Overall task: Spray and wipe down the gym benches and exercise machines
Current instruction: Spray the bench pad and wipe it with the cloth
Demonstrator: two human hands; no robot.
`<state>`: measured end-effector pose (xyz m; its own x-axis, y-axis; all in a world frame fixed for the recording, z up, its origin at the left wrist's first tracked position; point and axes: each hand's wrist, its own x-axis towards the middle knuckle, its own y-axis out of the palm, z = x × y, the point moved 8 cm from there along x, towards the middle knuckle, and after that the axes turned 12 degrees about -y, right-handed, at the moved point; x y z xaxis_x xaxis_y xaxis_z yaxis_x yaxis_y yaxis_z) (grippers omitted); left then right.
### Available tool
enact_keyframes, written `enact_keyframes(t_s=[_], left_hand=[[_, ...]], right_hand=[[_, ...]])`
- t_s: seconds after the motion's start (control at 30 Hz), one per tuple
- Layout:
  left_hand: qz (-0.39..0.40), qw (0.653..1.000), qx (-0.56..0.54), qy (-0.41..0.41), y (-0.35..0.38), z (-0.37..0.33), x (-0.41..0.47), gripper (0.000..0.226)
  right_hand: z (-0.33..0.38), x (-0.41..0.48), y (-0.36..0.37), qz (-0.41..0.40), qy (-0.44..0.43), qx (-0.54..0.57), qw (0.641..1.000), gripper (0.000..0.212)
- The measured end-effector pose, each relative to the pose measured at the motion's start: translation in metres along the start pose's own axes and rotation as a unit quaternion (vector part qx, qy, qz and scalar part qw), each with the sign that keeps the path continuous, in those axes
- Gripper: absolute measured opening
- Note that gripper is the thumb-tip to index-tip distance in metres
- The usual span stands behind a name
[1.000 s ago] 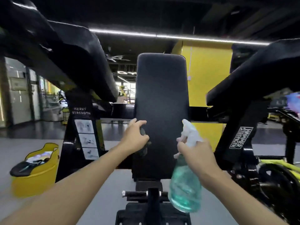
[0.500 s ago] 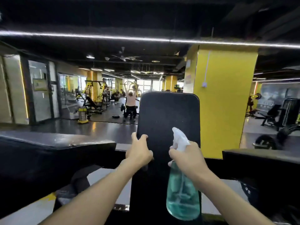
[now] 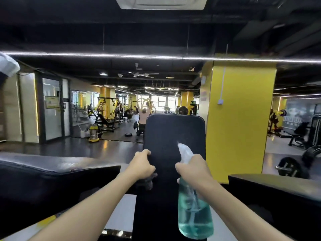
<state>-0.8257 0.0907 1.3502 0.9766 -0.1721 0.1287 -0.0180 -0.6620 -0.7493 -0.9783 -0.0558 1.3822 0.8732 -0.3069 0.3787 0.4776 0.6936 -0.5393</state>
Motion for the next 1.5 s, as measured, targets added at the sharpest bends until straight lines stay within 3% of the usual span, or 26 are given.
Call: enact_keyframes(t_s=[0.1, 0.27, 0.53, 0.73, 0.83, 0.97, 1.17, 1.23, 1.33, 1.43, 1.5], left_hand=[[0.003, 1.000, -0.008, 0.012, 0.000, -0.005, -0.004, 0.061], [0.016, 0.999, -0.006, 0.027, 0.005, -0.003, -0.012, 0.060], [0.041, 0.999, -0.013, 0.015, 0.009, 0.024, -0.032, 0.057], [0.054, 0.997, -0.054, 0.006, 0.008, 0.046, -0.045, 0.064], [0.052, 0.997, -0.056, 0.002, 0.004, 0.057, -0.052, 0.062], [0.055, 0.996, -0.069, 0.004, -0.003, 0.066, -0.059, 0.056], [0.075, 0.994, -0.075, -0.001, 0.006, 0.080, -0.067, 0.064], [0.088, 0.993, -0.084, 0.003, 0.014, 0.083, -0.071, 0.065], [0.105, 0.990, -0.090, 0.000, 0.024, 0.086, -0.077, 0.064], [0.125, 0.989, -0.080, -0.011, 0.036, 0.091, -0.082, 0.067], [0.144, 0.987, -0.075, -0.014, 0.045, 0.094, -0.085, 0.068]], right_hand=[[-0.018, -0.001, -0.019, -0.041, 0.027, 0.024, 0.999, 0.052], [-0.033, -0.011, -0.027, -0.023, 0.024, -0.002, 0.999, 0.076], [-0.036, -0.039, 0.001, 0.027, 0.002, 0.034, 0.999, 0.076], [-0.015, -0.065, 0.049, 0.123, -0.010, 0.009, 0.992, 0.054], [-0.020, -0.076, 0.061, 0.112, 0.009, -0.004, 0.994, 0.039], [-0.030, -0.091, 0.059, 0.117, 0.034, -0.031, 0.992, 0.041], [-0.070, -0.122, 0.027, 0.040, 0.108, -0.037, 0.993, 0.037], [-0.080, -0.135, 0.020, 0.018, 0.135, -0.052, 0.989, 0.026], [-0.086, -0.149, 0.014, 0.002, 0.147, -0.066, 0.987, 0.035], [-0.093, -0.160, 0.031, 0.035, 0.164, 0.014, 0.986, 0.025], [-0.099, -0.163, 0.049, 0.076, 0.168, 0.007, 0.983, 0.023]])
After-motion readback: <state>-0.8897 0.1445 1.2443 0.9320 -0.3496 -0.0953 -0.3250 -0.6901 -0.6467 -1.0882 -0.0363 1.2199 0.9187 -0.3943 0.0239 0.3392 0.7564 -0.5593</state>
